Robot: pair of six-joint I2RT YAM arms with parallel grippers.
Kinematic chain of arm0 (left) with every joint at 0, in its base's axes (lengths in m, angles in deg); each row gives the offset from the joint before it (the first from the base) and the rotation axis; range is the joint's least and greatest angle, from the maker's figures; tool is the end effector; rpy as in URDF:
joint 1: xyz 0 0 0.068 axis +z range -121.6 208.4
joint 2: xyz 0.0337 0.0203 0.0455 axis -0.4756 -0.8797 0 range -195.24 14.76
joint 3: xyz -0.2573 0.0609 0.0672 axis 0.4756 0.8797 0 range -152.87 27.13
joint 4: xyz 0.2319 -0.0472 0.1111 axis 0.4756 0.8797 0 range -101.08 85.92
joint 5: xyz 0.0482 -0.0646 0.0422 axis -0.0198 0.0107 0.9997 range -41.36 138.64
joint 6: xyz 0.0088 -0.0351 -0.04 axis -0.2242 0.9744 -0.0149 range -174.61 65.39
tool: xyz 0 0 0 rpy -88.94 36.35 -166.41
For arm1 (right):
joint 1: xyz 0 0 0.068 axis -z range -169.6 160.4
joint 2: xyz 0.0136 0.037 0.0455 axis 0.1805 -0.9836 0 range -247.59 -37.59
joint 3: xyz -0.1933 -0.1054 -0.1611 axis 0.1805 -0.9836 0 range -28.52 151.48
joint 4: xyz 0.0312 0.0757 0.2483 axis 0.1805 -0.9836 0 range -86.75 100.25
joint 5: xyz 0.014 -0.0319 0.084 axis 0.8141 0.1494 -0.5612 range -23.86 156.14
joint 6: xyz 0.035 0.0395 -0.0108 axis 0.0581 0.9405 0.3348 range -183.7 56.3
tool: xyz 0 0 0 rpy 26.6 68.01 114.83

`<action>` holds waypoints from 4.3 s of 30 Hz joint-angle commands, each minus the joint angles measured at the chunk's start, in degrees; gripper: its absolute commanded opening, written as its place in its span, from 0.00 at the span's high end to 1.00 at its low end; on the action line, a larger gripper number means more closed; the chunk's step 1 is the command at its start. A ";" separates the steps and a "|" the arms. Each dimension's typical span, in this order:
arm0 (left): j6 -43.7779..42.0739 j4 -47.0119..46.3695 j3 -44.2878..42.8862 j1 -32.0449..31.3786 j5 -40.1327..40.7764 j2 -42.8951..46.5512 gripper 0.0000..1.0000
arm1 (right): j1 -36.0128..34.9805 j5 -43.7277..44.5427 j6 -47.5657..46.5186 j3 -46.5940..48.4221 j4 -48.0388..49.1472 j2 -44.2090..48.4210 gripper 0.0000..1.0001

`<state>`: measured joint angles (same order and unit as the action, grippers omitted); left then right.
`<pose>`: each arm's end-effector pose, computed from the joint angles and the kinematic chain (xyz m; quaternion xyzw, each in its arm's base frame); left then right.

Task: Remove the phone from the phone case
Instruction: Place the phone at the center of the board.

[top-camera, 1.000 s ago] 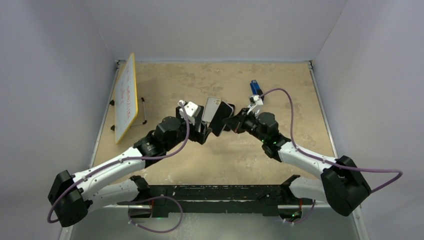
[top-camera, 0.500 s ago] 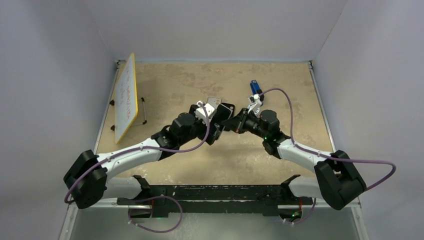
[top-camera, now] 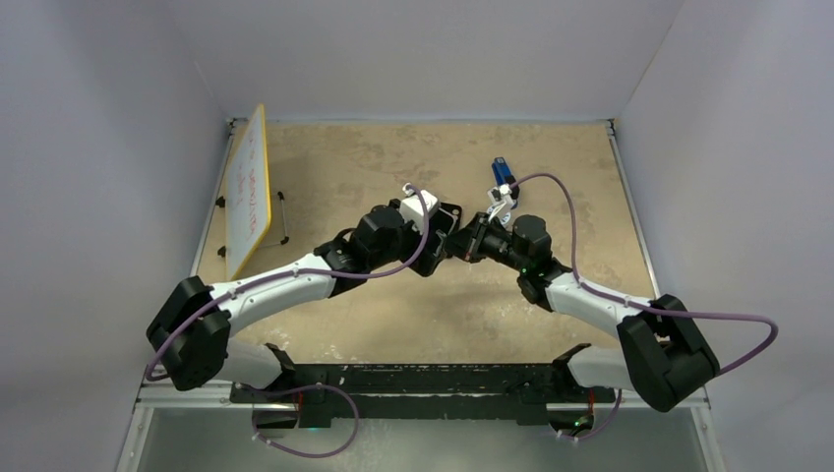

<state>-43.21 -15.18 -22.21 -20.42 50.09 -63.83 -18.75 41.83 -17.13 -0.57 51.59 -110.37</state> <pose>0.2048 -0.2327 0.2583 0.2642 0.8016 -0.2597 0.4692 0.2235 0.1415 0.2291 -0.0348 0.7256 0.5322 0.4348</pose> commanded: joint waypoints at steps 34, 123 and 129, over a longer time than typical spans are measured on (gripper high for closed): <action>1.90 21.00 -13.51 9.27 6.19 -6.77 0.86 | 4.31 -1.44 -7.82 3.75 -9.82 4.11 0.37; -1.12 36.71 -27.35 34.16 -7.58 -33.72 0.25 | 4.36 36.19 -14.96 -10.11 -5.05 11.27 0.23; -0.93 37.29 -27.40 34.15 -6.38 -33.60 0.23 | 4.36 35.57 -14.99 -9.76 -5.21 10.56 0.23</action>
<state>-46.17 21.28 -49.60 13.50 46.81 -97.40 -14.59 77.08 -31.38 -12.55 46.06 -99.26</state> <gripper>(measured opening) 0.770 0.771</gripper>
